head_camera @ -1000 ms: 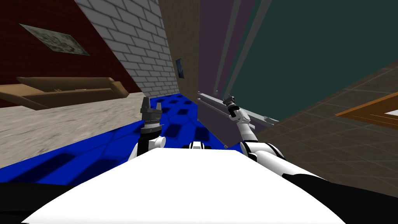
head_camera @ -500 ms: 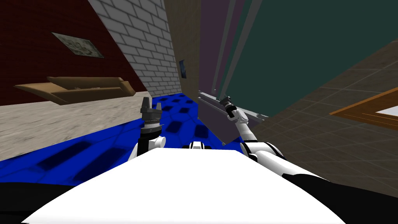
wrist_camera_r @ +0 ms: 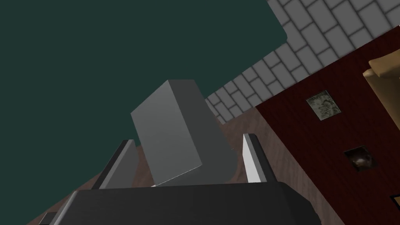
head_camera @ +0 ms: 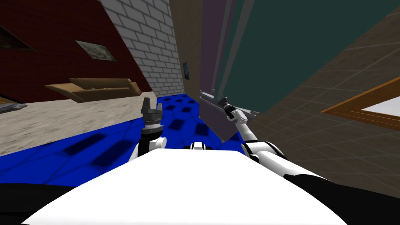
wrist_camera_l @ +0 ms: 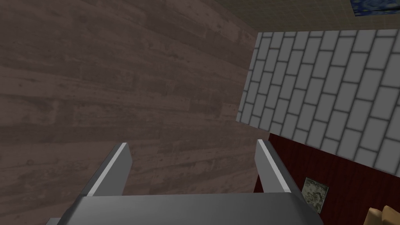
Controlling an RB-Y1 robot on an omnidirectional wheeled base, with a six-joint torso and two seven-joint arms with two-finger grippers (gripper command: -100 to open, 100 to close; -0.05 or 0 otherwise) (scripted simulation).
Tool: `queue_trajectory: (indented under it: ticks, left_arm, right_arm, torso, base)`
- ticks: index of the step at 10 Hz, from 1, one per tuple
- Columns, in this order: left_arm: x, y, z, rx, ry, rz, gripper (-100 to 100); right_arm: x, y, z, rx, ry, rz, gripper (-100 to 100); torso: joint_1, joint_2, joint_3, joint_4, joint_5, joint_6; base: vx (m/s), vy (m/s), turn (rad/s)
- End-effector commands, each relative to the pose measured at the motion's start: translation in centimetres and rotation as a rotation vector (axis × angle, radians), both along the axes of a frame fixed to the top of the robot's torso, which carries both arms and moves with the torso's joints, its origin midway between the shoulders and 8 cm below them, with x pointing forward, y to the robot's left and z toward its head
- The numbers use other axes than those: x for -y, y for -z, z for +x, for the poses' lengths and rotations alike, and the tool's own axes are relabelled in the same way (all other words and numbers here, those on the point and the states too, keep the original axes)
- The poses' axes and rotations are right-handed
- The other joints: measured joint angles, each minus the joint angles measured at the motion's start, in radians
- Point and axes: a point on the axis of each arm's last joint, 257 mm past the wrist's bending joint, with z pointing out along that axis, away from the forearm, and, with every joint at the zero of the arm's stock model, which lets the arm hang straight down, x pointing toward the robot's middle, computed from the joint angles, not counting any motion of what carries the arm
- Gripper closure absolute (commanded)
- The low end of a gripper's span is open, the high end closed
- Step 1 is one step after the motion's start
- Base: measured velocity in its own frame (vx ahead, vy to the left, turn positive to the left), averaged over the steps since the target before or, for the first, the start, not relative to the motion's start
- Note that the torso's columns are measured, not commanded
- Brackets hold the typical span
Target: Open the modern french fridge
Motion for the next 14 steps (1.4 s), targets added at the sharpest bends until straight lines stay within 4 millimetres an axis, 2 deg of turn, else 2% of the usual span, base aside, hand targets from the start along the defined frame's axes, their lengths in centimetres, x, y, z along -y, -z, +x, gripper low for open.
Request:
queue_trajectory:
  ticks: [1,8,9,10,11,14]
  left_arm:
    - [0.0,0.0,0.0,0.0,0.0,0.0,0]
    - [0.0,0.0,0.0,0.0,0.0,0.0,0]
    - [0.0,0.0,0.0,0.0,0.0,0.0,0]
    - [0.0,0.0,0.0,0.0,0.0,0.0,0]
    - [0.0,0.0,0.0,0.0,0.0,0.0,0]
    - [0.0,0.0,0.0,0.0,0.0,0.0,0]
  right_arm:
    - [-3.4,0.0,-1.0,0.002,-0.099,0.001,100]
    - [-10.8,0.2,-4.3,-0.005,-0.331,0.004,100]
    - [-10.0,0.0,-3.7,-0.002,-0.304,0.003,100]
    - [-12.5,0.1,-5.2,-0.003,-0.384,0.003,100]
    - [-13.5,0.1,-5.9,-0.002,-0.418,0.004,100]
    - [-16.5,0.0,-8.0,-0.001,-0.521,0.005,100]
  torso:
    - [-0.002,0.003,0.001,-0.001,0.0,-0.004]
    - [-0.001,0.005,0.003,0.0,0.0,-0.002]
    - [0.001,0.005,0.003,-0.001,0.0,-0.004]
    - [0.003,0.002,0.001,0.0,0.001,-0.001]
    - [-0.001,0.006,0.003,-0.001,0.0,-0.004]
    - [-0.003,0.01,0.006,0.002,-0.001,0.0]
  base:
    - [-0.183,-0.183,0.101]
    - [-0.173,-0.15,0.075]
    - [-0.075,-0.06,0.021]
    - [-0.113,-0.146,0.042]
    - [-0.157,-0.223,0.105]
    - [-0.12,-0.221,0.087]
